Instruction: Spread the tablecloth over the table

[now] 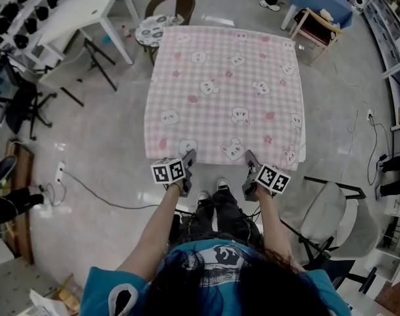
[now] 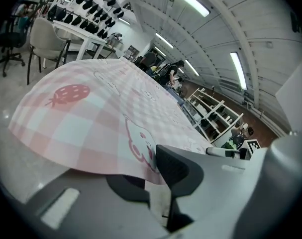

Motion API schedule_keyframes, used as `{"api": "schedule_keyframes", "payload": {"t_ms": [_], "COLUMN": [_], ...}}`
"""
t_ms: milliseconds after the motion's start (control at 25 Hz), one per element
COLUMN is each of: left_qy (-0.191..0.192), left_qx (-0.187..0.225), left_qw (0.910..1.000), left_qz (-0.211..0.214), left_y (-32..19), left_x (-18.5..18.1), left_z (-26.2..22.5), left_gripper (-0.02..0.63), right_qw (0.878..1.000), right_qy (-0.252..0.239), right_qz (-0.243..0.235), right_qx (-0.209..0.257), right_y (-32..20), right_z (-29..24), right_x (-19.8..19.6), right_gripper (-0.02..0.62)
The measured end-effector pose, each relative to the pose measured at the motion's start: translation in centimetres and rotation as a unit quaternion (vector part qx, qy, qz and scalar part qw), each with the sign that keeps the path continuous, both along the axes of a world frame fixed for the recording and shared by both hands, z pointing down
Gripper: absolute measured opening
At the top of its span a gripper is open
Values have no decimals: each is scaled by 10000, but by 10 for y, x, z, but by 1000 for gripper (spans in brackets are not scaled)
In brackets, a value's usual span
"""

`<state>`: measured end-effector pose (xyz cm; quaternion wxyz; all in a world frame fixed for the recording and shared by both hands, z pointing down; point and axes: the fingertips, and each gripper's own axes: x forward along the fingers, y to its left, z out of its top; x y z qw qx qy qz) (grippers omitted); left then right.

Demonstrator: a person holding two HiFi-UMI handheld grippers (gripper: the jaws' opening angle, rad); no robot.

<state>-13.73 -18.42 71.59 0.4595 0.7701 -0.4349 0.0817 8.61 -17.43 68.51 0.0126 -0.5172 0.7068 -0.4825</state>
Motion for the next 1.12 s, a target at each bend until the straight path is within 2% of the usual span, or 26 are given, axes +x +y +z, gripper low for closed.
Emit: {"api": "schedule_keyframes", "payload": {"t_ms": [120, 240, 400, 480, 560, 600, 760, 960, 1120], "left_qy": [-113, 34, 123, 111, 225, 297, 383, 259, 130], "left_qx": [-61, -160, -62, -28, -81, -114, -113, 548, 1167], "left_qw": [9999, 9998, 9998, 9999, 9997, 9995, 9992, 9980, 9923], "left_qz": [-41, -148, -117, -30, -20, -34, 47, 195, 404], "left_y": [2, 5, 5, 10, 19, 26, 51, 50, 44], "left_x": [2, 6, 2, 1, 0, -2, -13, -18, -11], "left_z": [6, 11, 10, 10, 8, 7, 1, -36, -79], "left_gripper": [64, 66, 75, 111, 194, 210, 216, 186, 175], "right_qw": [9997, 9991, 9997, 9998, 9994, 9987, 9968, 9982, 9968], "right_qy": [144, 248, 39, 24, 146, 237, 448, 292, 97], "right_qz": [-23, 8, 37, -45, -242, -375, -629, -443, -272], "right_qx": [-171, -334, -251, -175, -208, -235, -210, 285, 740], "right_y": [3, 6, 6, 10, 21, 28, 56, 71, 71], "right_z": [17, 31, 38, 37, 37, 37, 30, -9, -55], "right_x": [4, 9, 8, 10, 13, 13, 17, 22, 18], "right_gripper": [48, 48, 63, 84, 135, 160, 167, 156, 153]}}
